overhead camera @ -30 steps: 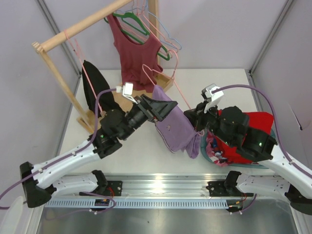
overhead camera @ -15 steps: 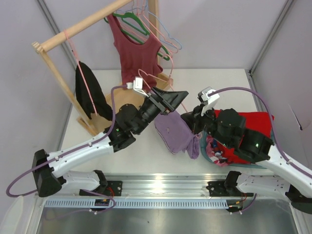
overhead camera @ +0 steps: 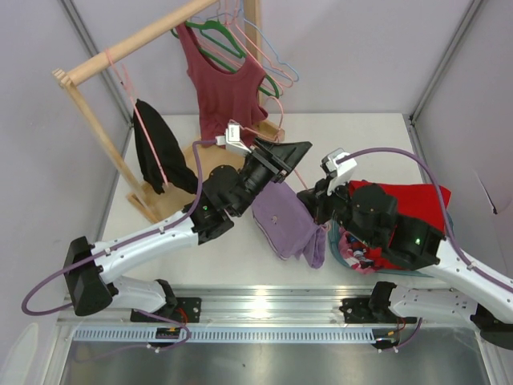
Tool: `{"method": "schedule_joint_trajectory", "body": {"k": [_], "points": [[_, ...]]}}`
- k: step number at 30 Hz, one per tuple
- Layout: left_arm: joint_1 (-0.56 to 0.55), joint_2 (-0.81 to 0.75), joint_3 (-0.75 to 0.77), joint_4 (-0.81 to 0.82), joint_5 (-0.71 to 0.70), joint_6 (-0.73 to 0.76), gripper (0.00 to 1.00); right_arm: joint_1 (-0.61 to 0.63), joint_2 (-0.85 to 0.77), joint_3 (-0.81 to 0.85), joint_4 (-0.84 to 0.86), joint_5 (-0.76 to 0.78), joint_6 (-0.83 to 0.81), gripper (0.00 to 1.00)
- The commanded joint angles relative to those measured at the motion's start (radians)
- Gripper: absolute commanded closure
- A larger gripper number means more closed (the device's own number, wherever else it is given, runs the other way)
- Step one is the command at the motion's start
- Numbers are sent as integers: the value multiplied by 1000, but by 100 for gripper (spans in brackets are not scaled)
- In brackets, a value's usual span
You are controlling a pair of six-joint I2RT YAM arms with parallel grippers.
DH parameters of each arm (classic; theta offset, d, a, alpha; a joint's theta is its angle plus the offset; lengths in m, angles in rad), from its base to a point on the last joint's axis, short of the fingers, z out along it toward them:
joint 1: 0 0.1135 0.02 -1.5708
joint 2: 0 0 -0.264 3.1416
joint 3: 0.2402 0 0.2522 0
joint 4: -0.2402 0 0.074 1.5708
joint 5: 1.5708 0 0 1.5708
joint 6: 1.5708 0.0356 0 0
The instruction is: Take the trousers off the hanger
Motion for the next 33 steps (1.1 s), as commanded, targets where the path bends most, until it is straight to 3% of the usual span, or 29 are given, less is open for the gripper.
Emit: {"method": "schedule_joint_trajectory", "body": {"k": [1, 10, 12, 13, 17, 18, 19, 21, 24, 27, 33], "points": [[-7, -20, 3, 45, -50, -50, 49, 6, -34, 28, 140, 75, 20, 100], [-7, -11, 33, -27, -27, -57, 79, 6, -17, 36, 142, 78, 17, 100], [-9, -9, 49, -47, -18, -51, 96, 6, -11, 41, 131, 78, 17, 100], [-7, -9, 56, -66, -16, -50, 100, 6, -9, 44, 127, 76, 18, 100], [-9, -18, 72, -86, -4, -39, 100, 6, -8, 67, 87, 80, 24, 100], [-7, -23, 72, -86, -4, -37, 100, 6, -6, 74, 75, 72, 27, 94], [-6, -27, 79, -99, -5, -37, 100, 6, -8, 96, 59, 63, 33, 70], [-6, -41, 85, -121, -11, -30, 100, 6, -14, 125, 10, 31, 35, 50], [-4, -55, 87, -139, -14, -28, 100, 6, -49, 166, -19, -28, 23, 31], [13, -61, 85, -153, 10, -49, 100, 6, -104, 157, -8, -42, -26, 17], [45, -112, 69, -204, 56, -100, 100, 6, -227, 96, -7, -11, -121, 11]]}}
